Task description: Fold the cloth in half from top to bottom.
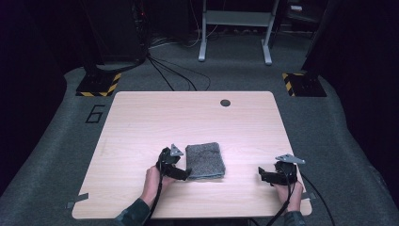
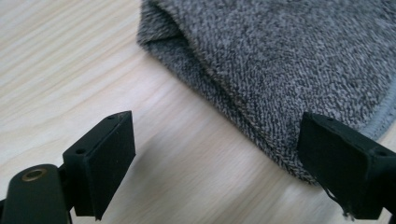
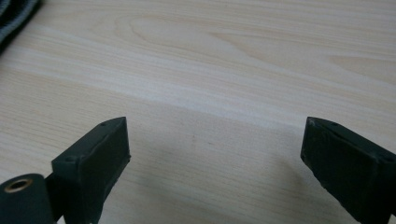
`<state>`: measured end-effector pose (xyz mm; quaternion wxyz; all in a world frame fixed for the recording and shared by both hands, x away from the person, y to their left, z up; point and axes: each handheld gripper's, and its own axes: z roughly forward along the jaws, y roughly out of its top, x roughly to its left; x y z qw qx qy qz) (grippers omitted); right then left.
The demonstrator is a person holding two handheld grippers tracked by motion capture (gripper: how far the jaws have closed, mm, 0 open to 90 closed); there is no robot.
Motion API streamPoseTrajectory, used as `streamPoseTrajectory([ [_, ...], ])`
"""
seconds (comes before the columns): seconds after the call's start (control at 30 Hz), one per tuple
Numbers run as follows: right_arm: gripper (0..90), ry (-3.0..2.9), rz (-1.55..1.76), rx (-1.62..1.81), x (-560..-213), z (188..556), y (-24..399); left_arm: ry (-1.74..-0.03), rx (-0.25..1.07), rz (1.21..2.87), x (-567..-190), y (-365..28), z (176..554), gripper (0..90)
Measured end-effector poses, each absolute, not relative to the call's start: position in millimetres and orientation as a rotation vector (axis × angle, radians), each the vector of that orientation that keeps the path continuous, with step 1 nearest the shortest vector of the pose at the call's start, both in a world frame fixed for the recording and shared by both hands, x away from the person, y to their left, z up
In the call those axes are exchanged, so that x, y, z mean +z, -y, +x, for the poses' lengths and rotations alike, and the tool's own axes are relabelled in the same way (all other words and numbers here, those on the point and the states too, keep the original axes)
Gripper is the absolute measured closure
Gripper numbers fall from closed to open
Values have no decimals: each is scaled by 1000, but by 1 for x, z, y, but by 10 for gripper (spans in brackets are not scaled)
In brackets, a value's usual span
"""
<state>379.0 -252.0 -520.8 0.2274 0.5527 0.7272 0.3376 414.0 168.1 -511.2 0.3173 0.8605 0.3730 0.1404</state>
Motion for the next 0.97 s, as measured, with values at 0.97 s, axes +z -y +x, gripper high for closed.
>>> streamPoseTrajectory([
  [0.97, 27, -2007, 1520, 859, -529, 375, 262, -1295, 543, 2056, -529, -304, 367, 25],
])
